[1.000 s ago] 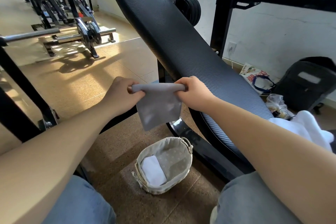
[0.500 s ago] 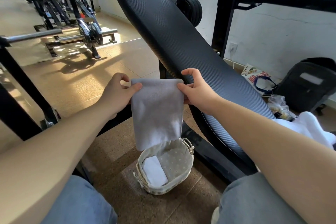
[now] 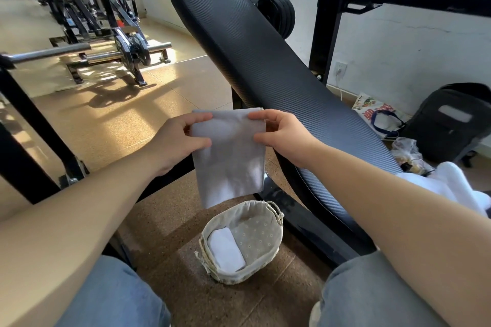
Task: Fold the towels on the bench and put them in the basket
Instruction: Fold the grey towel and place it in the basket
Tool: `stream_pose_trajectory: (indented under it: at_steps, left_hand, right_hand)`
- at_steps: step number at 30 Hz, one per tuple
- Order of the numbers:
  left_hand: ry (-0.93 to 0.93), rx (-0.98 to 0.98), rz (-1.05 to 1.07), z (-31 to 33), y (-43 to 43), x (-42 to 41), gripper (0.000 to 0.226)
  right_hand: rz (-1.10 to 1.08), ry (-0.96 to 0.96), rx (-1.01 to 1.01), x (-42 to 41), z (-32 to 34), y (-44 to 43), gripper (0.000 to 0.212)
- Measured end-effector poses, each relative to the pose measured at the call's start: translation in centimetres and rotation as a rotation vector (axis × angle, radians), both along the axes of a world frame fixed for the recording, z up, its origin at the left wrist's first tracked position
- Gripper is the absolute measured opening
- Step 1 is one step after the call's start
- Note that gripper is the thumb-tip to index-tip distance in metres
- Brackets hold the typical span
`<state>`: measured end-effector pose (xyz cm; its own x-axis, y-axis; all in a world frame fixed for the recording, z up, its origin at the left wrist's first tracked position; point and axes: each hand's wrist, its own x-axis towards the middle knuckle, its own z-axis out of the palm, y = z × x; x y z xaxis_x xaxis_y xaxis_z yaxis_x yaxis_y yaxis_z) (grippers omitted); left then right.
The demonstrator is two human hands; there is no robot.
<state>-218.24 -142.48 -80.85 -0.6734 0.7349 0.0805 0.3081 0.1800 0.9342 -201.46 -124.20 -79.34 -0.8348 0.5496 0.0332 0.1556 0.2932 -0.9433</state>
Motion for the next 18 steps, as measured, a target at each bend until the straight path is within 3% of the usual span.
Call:
stream_pose_trajectory:
  at_steps: [3,10,15,18]
  left_hand:
    - [0.139,-0.040,0.010,0.2,0.1,0.1,0.062]
    - [0.296,-0.060,-0.035,-0.2,0.0,-0.2,0.054]
    - [0.365,-0.117,-0.039,0.0,0.2,0.2,0.059]
    - [0.409,-0.176,-0.056,-0.2,0.4,0.5,0.072]
  right_hand:
    - [0.004,-0.011,0.048,0.4,0.7,-0.2,0.049]
    - [0.001,0.012,0.171,0.2,-0.1,0.3,0.032]
    - [0.018,-0.065,0.335,0.3,-0.2,0.3,0.062]
    - [-0.028,-0.060,0.415,0.1,-0.1,0.1,0.064]
